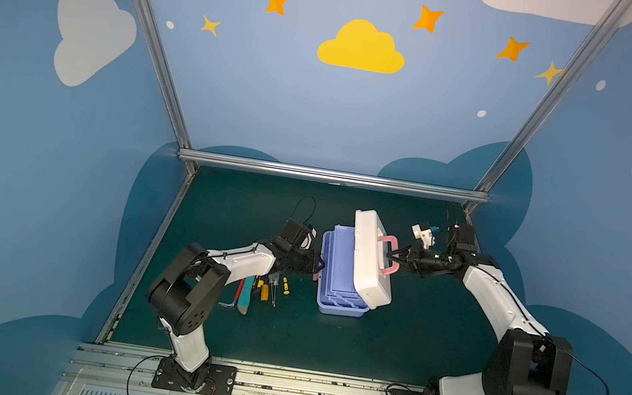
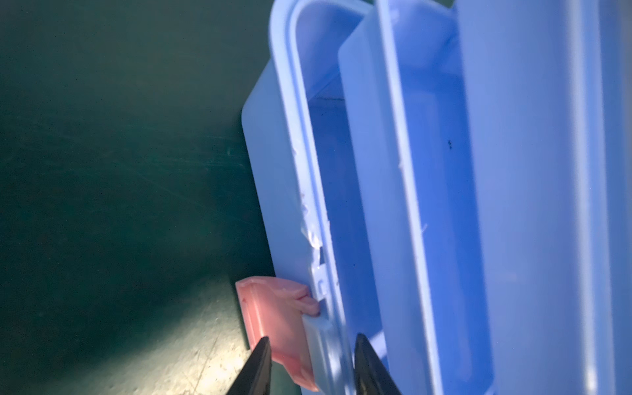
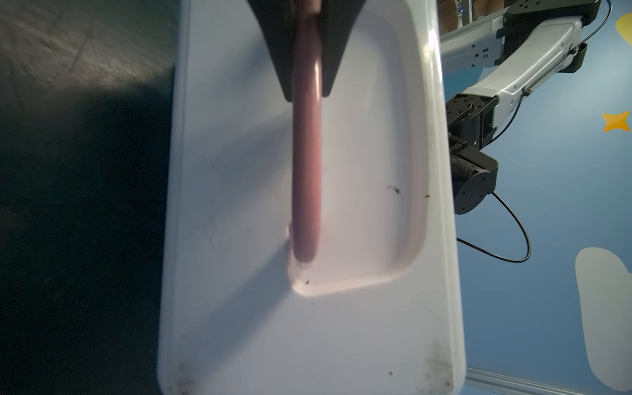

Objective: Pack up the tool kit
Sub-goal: 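Swing the lid open away from the robot and release the pink handle, then move the right gripper over the tools to the black-yellow screwdriver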

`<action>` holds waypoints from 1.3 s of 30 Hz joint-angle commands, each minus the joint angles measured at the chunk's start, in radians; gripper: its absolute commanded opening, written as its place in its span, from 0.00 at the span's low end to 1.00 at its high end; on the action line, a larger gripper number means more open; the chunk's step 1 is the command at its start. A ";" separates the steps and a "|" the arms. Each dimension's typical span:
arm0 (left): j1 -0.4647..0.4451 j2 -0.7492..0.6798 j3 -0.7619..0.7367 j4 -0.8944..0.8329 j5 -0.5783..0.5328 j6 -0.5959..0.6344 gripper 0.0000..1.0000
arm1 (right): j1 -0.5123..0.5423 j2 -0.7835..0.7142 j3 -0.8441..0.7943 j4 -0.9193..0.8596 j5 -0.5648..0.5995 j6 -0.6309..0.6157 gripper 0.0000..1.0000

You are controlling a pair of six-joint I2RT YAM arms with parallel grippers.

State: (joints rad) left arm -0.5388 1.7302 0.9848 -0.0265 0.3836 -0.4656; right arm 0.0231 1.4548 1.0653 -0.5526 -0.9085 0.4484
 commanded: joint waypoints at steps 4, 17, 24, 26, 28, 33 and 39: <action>0.002 0.035 0.005 -0.031 -0.010 0.008 0.40 | -0.115 -0.069 -0.023 -0.120 0.078 -0.077 0.19; -0.029 0.064 0.038 0.030 0.039 -0.002 0.41 | -0.247 -0.194 0.041 -0.323 0.301 -0.123 0.36; -0.035 0.030 0.045 0.042 0.021 0.004 0.45 | -0.124 -0.274 0.133 -0.393 0.494 -0.212 0.38; -0.035 -0.006 0.052 0.040 -0.007 0.008 0.52 | -0.017 -0.301 0.143 -0.376 0.594 -0.214 0.40; -0.032 -0.061 0.051 0.038 -0.060 0.016 0.62 | 0.108 -0.314 0.156 -0.350 0.677 -0.201 0.41; 0.001 -0.262 0.025 -0.073 -0.332 0.028 0.87 | 0.407 -0.247 0.206 -0.278 0.792 -0.128 0.43; 0.172 -0.462 -0.076 -0.289 -0.587 -0.036 1.00 | 0.773 0.073 0.368 -0.187 0.850 -0.113 0.47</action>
State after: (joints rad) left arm -0.4404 1.3006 0.9726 -0.1364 -0.0154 -0.4644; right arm 0.7044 1.4044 1.3712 -0.7902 -0.1192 0.3176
